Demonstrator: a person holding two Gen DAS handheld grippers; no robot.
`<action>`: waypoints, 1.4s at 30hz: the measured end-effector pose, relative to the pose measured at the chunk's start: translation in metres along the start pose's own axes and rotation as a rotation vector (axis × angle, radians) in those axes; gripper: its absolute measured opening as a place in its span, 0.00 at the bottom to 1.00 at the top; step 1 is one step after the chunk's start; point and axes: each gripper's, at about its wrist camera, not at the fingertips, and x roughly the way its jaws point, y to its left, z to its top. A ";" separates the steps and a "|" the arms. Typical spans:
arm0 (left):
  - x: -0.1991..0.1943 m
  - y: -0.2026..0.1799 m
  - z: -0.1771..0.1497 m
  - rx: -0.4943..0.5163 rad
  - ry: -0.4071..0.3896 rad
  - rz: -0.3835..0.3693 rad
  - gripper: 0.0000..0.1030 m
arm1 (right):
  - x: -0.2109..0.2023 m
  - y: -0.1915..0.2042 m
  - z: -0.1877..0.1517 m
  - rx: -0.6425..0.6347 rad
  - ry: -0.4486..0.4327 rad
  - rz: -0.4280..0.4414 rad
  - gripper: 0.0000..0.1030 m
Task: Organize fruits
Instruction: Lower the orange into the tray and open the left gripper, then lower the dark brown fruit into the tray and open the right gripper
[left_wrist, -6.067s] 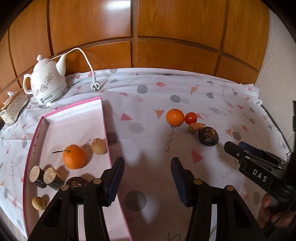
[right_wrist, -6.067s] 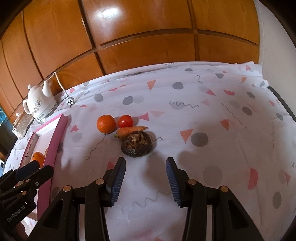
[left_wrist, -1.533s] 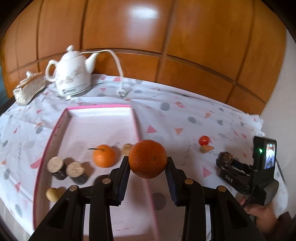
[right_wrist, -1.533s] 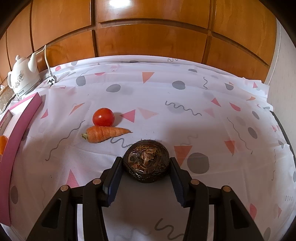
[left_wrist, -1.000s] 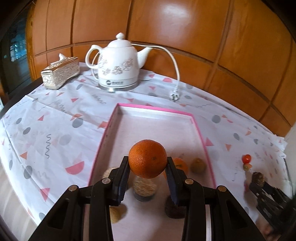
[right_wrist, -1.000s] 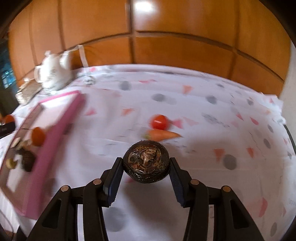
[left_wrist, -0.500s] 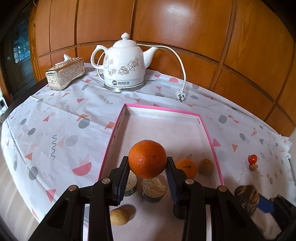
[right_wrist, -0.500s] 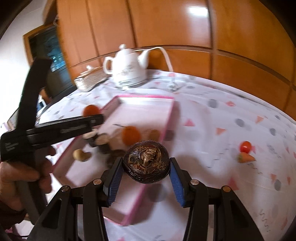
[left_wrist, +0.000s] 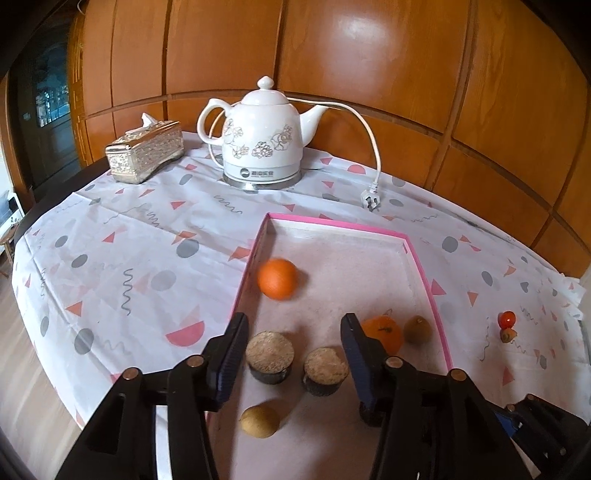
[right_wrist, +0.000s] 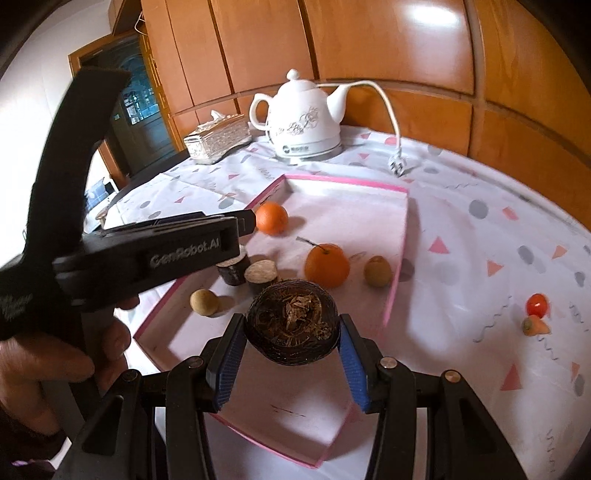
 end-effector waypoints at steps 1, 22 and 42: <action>-0.001 0.002 -0.001 -0.001 -0.002 0.006 0.53 | 0.002 0.001 0.000 0.006 0.005 -0.002 0.49; -0.017 0.013 -0.027 0.006 -0.012 0.035 0.55 | 0.018 0.007 0.002 -0.004 -0.010 -0.094 0.49; -0.024 0.020 -0.032 -0.019 -0.024 0.031 0.61 | -0.003 -0.001 -0.001 0.111 -0.079 -0.099 0.49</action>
